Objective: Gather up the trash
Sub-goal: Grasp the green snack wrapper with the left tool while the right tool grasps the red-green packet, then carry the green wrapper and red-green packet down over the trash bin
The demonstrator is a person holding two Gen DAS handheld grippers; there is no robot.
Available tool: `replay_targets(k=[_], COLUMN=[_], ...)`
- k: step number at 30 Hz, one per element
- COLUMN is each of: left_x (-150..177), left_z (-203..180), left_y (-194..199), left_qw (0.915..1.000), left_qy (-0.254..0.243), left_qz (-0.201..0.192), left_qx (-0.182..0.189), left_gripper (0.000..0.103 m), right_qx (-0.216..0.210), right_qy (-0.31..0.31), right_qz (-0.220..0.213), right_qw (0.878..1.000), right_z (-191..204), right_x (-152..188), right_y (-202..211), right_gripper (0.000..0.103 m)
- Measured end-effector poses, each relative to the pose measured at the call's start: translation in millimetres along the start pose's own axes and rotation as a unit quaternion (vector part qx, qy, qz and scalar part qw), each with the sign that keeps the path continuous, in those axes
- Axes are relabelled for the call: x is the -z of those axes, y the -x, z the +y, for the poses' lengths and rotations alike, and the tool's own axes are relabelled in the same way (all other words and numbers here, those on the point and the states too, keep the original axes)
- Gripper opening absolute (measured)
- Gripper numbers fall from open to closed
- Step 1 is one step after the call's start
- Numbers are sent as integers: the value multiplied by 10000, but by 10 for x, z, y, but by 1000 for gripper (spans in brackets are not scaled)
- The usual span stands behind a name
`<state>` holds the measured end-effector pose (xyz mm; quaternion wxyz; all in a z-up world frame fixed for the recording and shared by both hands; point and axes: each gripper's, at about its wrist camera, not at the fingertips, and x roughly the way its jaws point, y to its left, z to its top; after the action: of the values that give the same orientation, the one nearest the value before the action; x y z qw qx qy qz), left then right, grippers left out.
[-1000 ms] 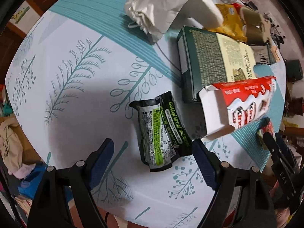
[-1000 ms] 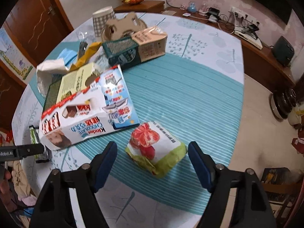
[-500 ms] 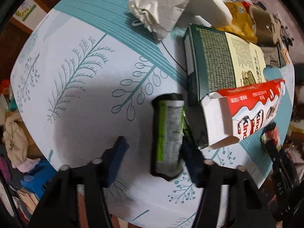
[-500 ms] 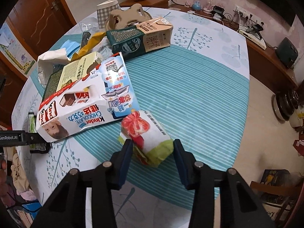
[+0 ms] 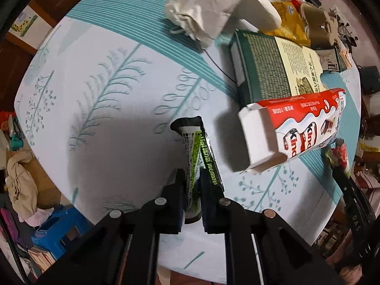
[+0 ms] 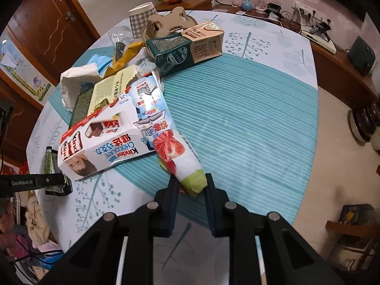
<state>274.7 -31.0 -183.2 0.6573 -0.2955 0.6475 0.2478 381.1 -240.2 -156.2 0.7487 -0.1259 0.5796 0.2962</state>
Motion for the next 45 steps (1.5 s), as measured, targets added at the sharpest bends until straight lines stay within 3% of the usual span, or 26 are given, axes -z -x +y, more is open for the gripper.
replay_targets(k=[12,21,27,37,45], left_x=[342,642,674,832,1147], left_z=[618,1210,1657,2308,2548], left_y=[363,727,902,1018,777], left_qw=[9990,9931,9800,9490,9333], left_qy=[-344,-1062,-1824,-2958,-3468], left_qz=[-285,-496,-723,-926,-692], left_qx=[-39,94,323,569,627], left_gripper=[9,9,9,9,9], right_qx=[-250,-320,-125,269,363], right_qy=[-236,-337,-649,-1659,-1965], right_qz=[-116,-338,-581,-991,-852], right_qw=[9993,9983,9961,9808,9761], right_z=[349,1024,1634,2792,3389], right_x=[291,651,1016,1709,2062], right_y=[375,778,1025,1156,1027], right_gripper=[19,19,19,19,19])
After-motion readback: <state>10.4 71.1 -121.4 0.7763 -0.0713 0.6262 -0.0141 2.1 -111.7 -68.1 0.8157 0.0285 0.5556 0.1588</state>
